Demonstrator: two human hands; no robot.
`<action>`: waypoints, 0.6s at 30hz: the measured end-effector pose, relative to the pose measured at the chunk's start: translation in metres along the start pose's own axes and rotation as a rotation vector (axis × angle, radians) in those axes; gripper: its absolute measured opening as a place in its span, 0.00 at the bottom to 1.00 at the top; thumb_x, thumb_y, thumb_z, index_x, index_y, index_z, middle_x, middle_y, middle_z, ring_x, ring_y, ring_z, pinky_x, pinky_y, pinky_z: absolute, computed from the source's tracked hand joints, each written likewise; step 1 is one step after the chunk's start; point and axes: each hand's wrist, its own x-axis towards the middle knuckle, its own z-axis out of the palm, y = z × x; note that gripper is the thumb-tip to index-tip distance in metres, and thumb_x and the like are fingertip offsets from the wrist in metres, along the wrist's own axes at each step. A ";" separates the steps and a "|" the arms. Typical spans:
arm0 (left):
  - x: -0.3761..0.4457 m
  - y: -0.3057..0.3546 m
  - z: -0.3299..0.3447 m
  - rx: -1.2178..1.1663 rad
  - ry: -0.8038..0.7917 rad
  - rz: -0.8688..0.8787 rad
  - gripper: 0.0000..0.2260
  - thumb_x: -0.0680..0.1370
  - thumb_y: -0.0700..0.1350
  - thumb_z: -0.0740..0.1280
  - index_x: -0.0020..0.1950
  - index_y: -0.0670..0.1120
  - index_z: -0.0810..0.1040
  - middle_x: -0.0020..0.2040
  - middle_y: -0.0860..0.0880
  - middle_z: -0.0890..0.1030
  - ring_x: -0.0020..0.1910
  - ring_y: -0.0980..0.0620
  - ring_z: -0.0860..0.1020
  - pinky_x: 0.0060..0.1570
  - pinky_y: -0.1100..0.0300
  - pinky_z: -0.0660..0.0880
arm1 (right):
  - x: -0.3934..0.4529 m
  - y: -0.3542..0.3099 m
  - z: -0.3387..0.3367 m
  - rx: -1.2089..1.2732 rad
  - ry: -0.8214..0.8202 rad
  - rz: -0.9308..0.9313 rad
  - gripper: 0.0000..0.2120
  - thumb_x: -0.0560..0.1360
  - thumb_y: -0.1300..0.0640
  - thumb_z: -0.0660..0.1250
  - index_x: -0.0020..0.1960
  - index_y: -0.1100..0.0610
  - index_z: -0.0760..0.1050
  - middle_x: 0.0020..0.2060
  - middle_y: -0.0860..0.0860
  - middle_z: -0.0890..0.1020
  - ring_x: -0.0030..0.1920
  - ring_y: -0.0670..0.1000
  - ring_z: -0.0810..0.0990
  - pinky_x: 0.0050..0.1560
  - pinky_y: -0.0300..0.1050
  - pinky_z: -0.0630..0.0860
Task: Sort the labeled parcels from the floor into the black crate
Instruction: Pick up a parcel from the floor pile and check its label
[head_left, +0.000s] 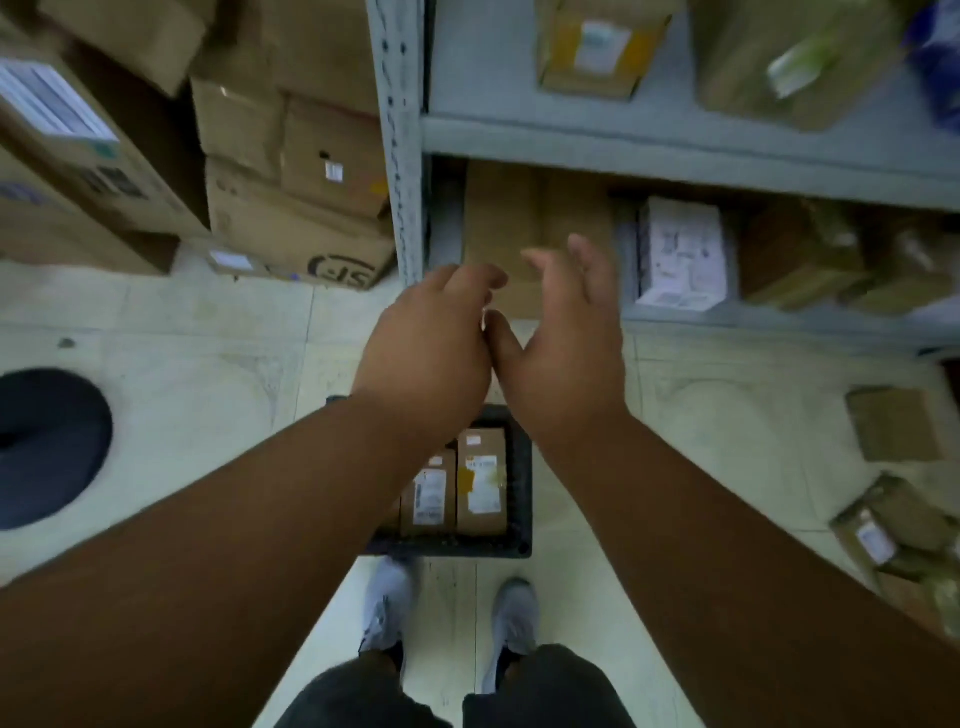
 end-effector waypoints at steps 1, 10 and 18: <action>-0.004 0.016 -0.021 -0.007 0.038 0.031 0.18 0.78 0.35 0.61 0.67 0.48 0.74 0.62 0.48 0.79 0.56 0.49 0.78 0.49 0.59 0.70 | -0.004 -0.015 -0.022 0.018 0.043 -0.007 0.26 0.75 0.50 0.71 0.71 0.53 0.69 0.77 0.55 0.60 0.75 0.55 0.64 0.67 0.62 0.71; -0.052 0.126 -0.102 -0.225 0.069 0.166 0.12 0.83 0.42 0.59 0.63 0.50 0.75 0.59 0.53 0.78 0.54 0.57 0.76 0.51 0.61 0.71 | -0.065 -0.076 -0.169 0.095 0.273 0.005 0.29 0.73 0.49 0.74 0.70 0.54 0.69 0.74 0.55 0.64 0.75 0.52 0.62 0.71 0.47 0.67; -0.086 0.247 -0.085 -0.298 0.069 0.384 0.09 0.81 0.45 0.61 0.58 0.57 0.74 0.50 0.62 0.74 0.51 0.65 0.74 0.43 0.77 0.67 | -0.138 -0.024 -0.285 0.071 0.437 0.090 0.32 0.72 0.50 0.75 0.72 0.53 0.67 0.75 0.53 0.64 0.72 0.44 0.60 0.58 0.15 0.51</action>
